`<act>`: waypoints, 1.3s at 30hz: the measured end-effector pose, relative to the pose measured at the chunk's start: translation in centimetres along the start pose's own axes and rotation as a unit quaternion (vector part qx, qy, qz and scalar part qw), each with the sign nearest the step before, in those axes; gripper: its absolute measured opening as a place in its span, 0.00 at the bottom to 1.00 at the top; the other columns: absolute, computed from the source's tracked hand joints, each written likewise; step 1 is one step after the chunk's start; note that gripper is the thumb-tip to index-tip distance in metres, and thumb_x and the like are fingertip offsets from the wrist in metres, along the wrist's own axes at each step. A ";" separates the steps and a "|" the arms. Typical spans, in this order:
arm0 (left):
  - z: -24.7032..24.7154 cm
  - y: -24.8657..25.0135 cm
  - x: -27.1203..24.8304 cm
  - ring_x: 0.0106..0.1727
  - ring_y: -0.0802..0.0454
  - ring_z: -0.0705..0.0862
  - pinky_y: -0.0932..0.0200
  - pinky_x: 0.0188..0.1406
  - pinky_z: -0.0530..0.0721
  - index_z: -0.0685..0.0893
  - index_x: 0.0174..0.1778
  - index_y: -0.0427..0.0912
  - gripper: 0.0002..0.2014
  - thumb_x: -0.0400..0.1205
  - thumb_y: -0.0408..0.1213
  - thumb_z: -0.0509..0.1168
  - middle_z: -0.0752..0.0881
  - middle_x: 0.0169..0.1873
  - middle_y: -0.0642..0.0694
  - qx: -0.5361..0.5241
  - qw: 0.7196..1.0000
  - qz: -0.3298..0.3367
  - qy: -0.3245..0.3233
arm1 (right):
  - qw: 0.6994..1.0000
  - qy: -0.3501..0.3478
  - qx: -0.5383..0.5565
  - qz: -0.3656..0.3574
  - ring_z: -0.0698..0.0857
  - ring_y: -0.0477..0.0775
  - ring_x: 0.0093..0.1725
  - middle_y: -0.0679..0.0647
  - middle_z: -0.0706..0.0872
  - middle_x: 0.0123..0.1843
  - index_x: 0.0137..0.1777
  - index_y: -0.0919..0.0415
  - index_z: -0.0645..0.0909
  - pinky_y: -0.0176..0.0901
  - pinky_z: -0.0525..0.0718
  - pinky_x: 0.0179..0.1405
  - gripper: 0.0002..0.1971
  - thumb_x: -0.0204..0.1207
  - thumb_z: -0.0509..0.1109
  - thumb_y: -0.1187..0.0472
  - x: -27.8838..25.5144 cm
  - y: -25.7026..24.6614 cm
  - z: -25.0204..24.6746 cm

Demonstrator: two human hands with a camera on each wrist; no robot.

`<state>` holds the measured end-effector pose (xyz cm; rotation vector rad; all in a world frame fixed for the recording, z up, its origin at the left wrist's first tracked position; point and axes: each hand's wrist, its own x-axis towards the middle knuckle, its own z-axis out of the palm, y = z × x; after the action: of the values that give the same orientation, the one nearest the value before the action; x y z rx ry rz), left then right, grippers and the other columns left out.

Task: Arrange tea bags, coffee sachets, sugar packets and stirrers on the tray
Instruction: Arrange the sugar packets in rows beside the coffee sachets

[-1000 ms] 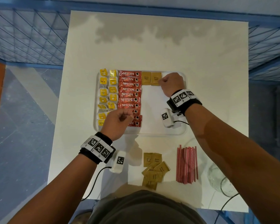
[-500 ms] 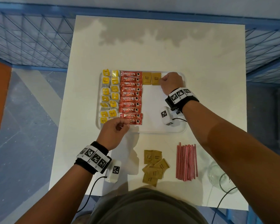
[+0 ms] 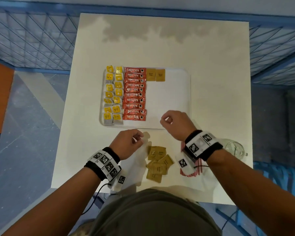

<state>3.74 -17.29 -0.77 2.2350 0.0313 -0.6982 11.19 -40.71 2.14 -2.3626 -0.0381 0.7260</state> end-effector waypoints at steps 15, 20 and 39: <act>7.3 3.6 -0.7 0.52 0.46 0.87 0.52 0.49 0.85 0.73 0.70 0.48 0.25 0.81 0.52 0.70 0.88 0.51 0.48 0.155 0.986 -0.012 -0.058 | 0.976 -0.114 -0.185 0.024 0.89 0.54 0.42 0.53 0.91 0.41 0.46 0.57 0.89 0.46 0.87 0.40 0.22 0.81 0.66 0.39 -7.6 6.0 5.2; 8.2 4.4 -0.4 0.54 0.45 0.85 0.48 0.56 0.85 0.75 0.68 0.49 0.19 0.82 0.45 0.68 0.86 0.56 0.46 0.197 0.978 -0.003 -0.066 | 0.974 -0.132 -0.182 0.030 0.88 0.52 0.35 0.51 0.87 0.33 0.38 0.56 0.86 0.47 0.88 0.38 0.18 0.80 0.71 0.42 -8.1 5.9 5.9; 5.5 3.8 -0.6 0.39 0.59 0.84 0.67 0.40 0.78 0.86 0.38 0.48 0.03 0.77 0.37 0.73 0.87 0.36 0.56 0.004 0.998 -0.063 -0.009 | 0.993 -0.104 -0.042 -0.024 0.87 0.48 0.39 0.46 0.87 0.38 0.45 0.50 0.80 0.50 0.89 0.44 0.03 0.81 0.69 0.55 -8.3 6.5 5.5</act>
<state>1.49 -23.63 -0.91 2.2496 0.1621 -0.7874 0.36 -44.32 -1.18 -2.3467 -0.2181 0.9600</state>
